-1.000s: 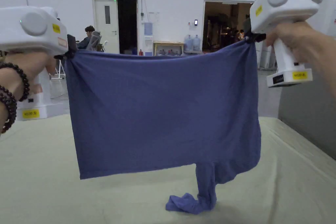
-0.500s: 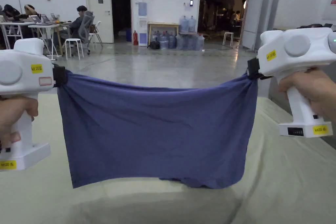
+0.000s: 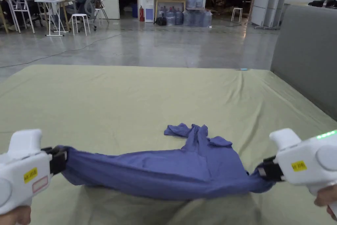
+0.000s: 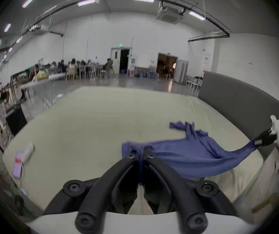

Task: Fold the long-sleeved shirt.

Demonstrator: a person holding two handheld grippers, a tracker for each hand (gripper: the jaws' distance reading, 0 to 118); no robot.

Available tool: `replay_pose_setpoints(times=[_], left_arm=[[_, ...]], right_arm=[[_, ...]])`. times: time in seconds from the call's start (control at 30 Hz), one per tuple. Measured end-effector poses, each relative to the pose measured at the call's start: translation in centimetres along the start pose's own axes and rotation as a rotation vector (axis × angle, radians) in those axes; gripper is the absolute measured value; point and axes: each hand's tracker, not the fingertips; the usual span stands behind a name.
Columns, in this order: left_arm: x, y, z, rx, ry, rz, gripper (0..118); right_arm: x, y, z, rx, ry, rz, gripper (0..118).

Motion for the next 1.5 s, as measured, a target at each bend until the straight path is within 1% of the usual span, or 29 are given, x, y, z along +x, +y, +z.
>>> replay_pose_setpoints(times=[0.07, 0.13, 0.2, 0.23, 0.33, 0.37, 0.5, 0.53, 0.57, 0.6, 0.63, 0.67, 0.7, 0.77, 0.8, 0.83, 0.87, 0.9, 0.93, 0.97, 1.0, 1.07, 1.13, 1.2, 1.3, 1.33, 1.43, 1.47, 1.5], left_arm=[[-0.8, -3.0, 0.6, -0.098, 0.012, -0.011, 0], [-1.3, -5.6, 0.7, -0.191, 0.032, -0.068, 0], [-1.9, -8.1, 0.6, -0.294, 0.006, -0.122, 0], [-2.3, -9.3, 0.6, -0.328, 0.033, -0.124, 0], [-3.3, -11.6, 0.5, -0.408, 0.046, -0.102, 0], [-3.5, -12.0, 0.6, -0.419, 0.024, -0.102, 0], [-3.0, -13.1, 0.3, -0.478, 0.010, -0.147, 0], [-3.1, -13.1, 0.2, -0.475, 0.008, -0.146, 0], [-2.7, -13.3, 0.3, -0.471, 0.001, -0.144, 0], [-2.8, -13.0, 0.3, -0.462, -0.007, -0.135, 8], [-3.1, -12.3, 0.5, -0.429, -0.020, -0.103, 37], [-3.4, -11.5, 0.9, -0.405, -0.041, -0.062, 83], [-3.2, -11.0, 1.0, -0.396, -0.053, -0.041, 117], [-3.3, -9.2, 1.6, -0.350, -0.062, -0.009, 117], [-3.2, -8.3, 1.6, -0.331, -0.073, -0.034, 117], [-3.0, -7.7, 1.5, -0.307, -0.075, -0.036, 117], [-2.8, -6.9, 1.4, -0.306, -0.073, -0.040, 112], [-2.5, -6.2, 1.2, -0.306, -0.068, -0.039, 85], [-2.2, -5.4, 0.9, -0.296, -0.061, -0.041, 40], [-1.7, -4.9, 0.2, -0.266, -0.068, -0.063, 0], [-1.3, -4.3, -0.7, -0.253, -0.062, -0.084, 0], [-0.9, -3.4, -3.3, -0.253, -0.039, -0.098, 0], [0.1, -2.3, -5.7, -0.260, -0.049, -0.085, 0], [0.6, -1.1, -9.0, -0.262, -0.070, -0.079, 0], [2.0, 0.4, -13.6, -0.263, -0.075, -0.114, 0], [2.2, 0.6, -14.7, -0.265, -0.071, -0.114, 0], [2.8, 1.2, -18.0, -0.269, -0.072, -0.097, 0], [3.0, 1.1, -18.7, -0.271, -0.074, -0.091, 0], [2.9, 1.4, -19.5, -0.270, -0.079, -0.086, 0]], right_arm=[[-1.1, -3.2, -1.3, -0.106, 0.023, 0.061, 0], [-2.2, -5.5, -2.0, -0.175, 0.047, 0.095, 0], [-3.0, -7.1, -2.6, -0.228, 0.061, 0.120, 0], [-3.1, -7.8, -3.2, -0.262, 0.070, 0.131, 0], [-4.0, -9.3, -4.2, -0.348, 0.079, 0.195, 0], [-4.3, -9.5, -4.4, -0.363, 0.081, 0.210, 0], [-4.3, -9.9, -5.8, -0.404, 0.084, 0.210, 0], [-4.2, -9.9, -6.0, -0.403, 0.080, 0.207, 1], [-4.1, -9.9, -6.2, -0.400, 0.075, 0.196, 8], [-4.0, -9.8, -6.0, -0.381, 0.062, 0.181, 38], [-3.5, -9.5, -5.7, -0.349, 0.053, 0.160, 70], [-3.1, -9.3, -5.1, -0.319, 0.054, 0.119, 91], [-2.8, -8.8, -4.4, -0.288, 0.040, 0.103, 94], [-2.2, -7.6, -2.2, -0.199, 0.023, 0.054, 94], [-1.8, -6.8, -1.5, -0.163, 0.006, 0.017, 92], [-1.6, -6.2, -1.0, -0.142, 0.000, -0.012, 84], [-1.3, -5.6, -0.5, -0.120, 0.001, -0.053, 59], [-1.2, -5.0, 0.1, -0.090, 0.005, -0.081, 0], [-1.1, -4.3, 0.3, -0.049, 0.006, -0.090, 0], [-1.1, -3.6, 0.0, -0.018, -0.005, -0.113, 0], [-1.2, -3.3, -0.3, 0.018, -0.023, -0.130, 0], [-1.2, -1.0, -1.3, 0.001, 0.008, -0.108, 0], [-0.9, 1.5, -3.1, 0.018, 0.026, -0.107, 0], [-0.1, 6.6, -6.0, 0.019, 0.021, -0.106, 0], [0.5, 14.8, -11.7, 0.031, 0.011, -0.055, 0], [0.6, 16.9, -13.5, 0.032, 0.006, -0.050, 0], [1.6, 24.7, -20.5, 0.011, 0.016, -0.069, 0], [1.7, 26.8, -23.0, 0.005, 0.036, -0.084, 13], [1.7, 28.7, -25.5, -0.009, 0.060, -0.096, 50]])
